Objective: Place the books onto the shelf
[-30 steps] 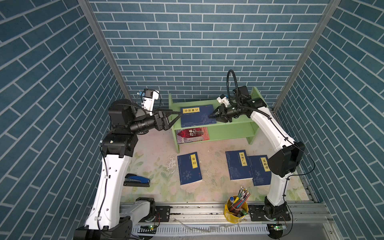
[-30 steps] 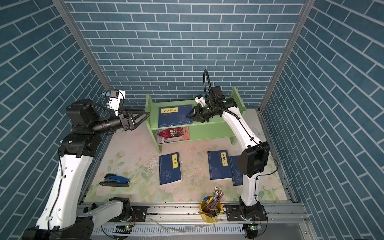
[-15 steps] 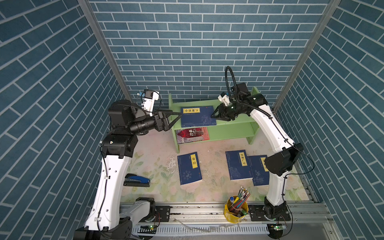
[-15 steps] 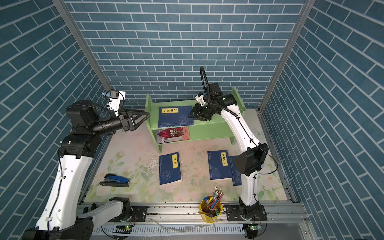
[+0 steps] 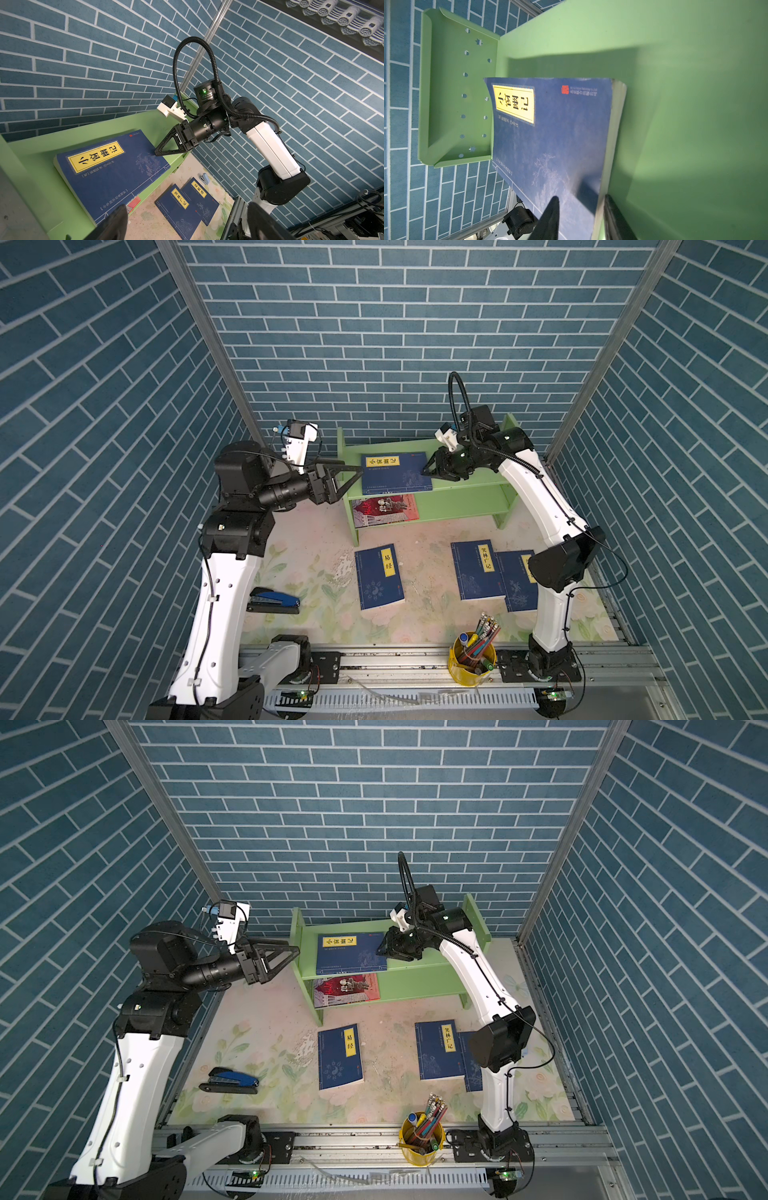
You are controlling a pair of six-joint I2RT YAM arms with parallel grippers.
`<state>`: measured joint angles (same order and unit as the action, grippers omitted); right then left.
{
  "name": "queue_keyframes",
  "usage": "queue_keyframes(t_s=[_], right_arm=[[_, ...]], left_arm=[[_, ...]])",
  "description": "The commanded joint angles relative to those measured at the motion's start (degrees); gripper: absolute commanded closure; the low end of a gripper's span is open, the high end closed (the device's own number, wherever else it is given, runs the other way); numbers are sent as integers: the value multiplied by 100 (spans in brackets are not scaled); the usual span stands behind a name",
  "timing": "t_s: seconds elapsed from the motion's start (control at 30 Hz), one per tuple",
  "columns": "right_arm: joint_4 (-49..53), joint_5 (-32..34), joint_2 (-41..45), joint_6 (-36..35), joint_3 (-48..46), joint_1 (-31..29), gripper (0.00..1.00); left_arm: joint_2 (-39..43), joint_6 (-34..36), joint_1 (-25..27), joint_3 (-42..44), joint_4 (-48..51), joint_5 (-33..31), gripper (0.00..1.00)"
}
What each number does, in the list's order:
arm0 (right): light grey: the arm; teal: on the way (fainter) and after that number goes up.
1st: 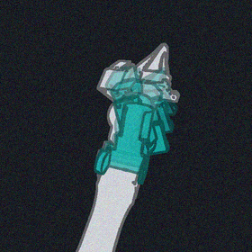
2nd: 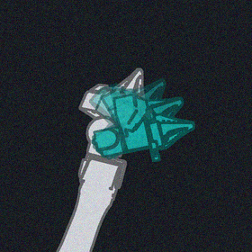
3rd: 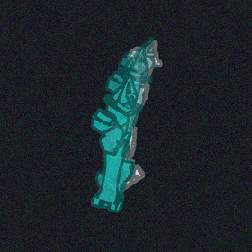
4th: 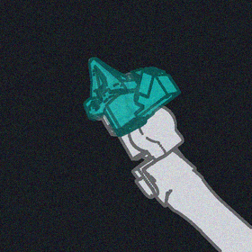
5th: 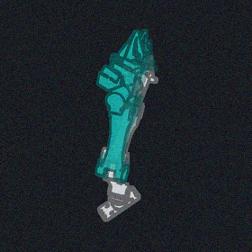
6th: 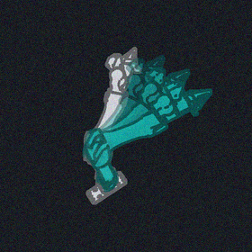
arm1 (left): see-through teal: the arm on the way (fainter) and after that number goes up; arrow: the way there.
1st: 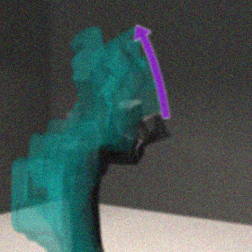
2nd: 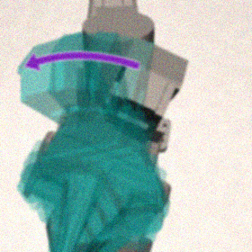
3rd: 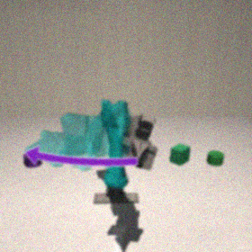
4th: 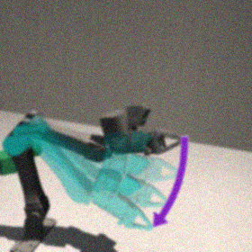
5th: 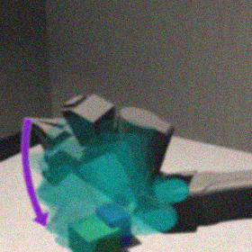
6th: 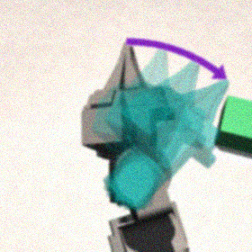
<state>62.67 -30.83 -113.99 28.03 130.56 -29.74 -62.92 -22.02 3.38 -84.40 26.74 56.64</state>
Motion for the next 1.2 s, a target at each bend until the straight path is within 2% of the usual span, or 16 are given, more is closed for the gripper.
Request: queue_keyframes(t_s=[0.0,0.07,0.2,0.3,1.17], right_arm=[[163,69,-243,-32,47,-101,64],[99,68,-260,33,13,-125,65],[1,11,-316,123,5,-188,65],[-36,-1,-332,146,11,-207,66],[-124,-177,-443,254,145,-357,67]], left_arm=[[104,209,-30,98,120,-20,9],[117,635,-30,101,376,-223,9],[143,1824,-26,73,1243,-1047,9],[215,2215,-30,160,1484,-1292,9],[267,2237,-30,205,1531,-1298,8]])
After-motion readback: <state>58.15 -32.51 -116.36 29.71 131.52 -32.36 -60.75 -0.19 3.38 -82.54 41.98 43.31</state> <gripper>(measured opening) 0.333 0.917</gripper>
